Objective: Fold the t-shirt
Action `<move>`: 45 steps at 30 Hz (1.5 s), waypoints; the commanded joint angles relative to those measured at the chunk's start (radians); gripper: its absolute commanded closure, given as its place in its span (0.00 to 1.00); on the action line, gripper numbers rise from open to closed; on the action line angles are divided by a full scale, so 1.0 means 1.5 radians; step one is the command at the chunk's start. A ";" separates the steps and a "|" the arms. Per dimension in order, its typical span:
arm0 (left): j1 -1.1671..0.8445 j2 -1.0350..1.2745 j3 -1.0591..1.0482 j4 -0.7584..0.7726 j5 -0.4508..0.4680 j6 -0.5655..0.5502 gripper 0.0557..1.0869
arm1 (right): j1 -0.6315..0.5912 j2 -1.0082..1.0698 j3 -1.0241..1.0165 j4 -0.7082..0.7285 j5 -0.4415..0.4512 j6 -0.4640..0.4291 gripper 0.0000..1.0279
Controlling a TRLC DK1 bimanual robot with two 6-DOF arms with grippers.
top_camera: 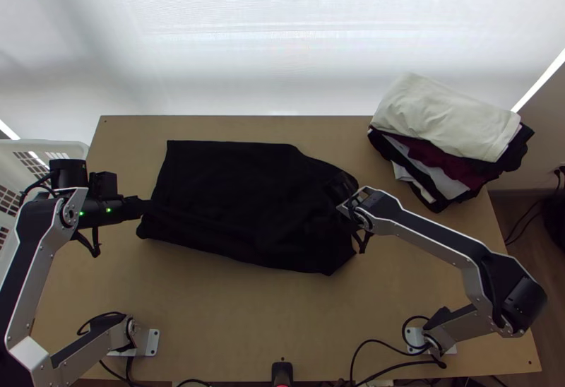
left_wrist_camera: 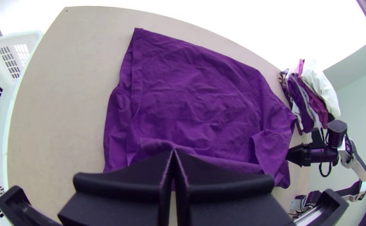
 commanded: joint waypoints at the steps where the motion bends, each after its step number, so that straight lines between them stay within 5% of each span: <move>1: 0.005 -0.009 0.014 -0.005 0.001 -0.007 0.96 | -0.007 0.020 -0.023 0.014 0.003 -0.009 0.56; 5: 0.006 -0.009 0.015 -0.005 0.001 -0.006 0.96 | -0.010 0.019 -0.033 0.036 0.005 -0.014 0.73; 13: 0.006 -0.005 0.022 -0.005 0.001 -0.004 0.96 | -0.019 0.029 -0.055 0.038 0.007 -0.032 0.74; 16: 0.006 -0.001 0.030 -0.005 0.001 -0.005 0.96 | -0.019 0.022 -0.055 0.038 0.009 -0.034 0.97; 29: 0.031 -0.001 0.064 0.043 0.001 -0.053 0.96 | -0.039 -0.081 0.118 0.040 0.067 0.017 0.97; 45: 0.095 -0.004 0.176 0.145 0.001 -0.173 0.96 | -0.117 -0.112 0.259 0.157 0.123 0.045 0.97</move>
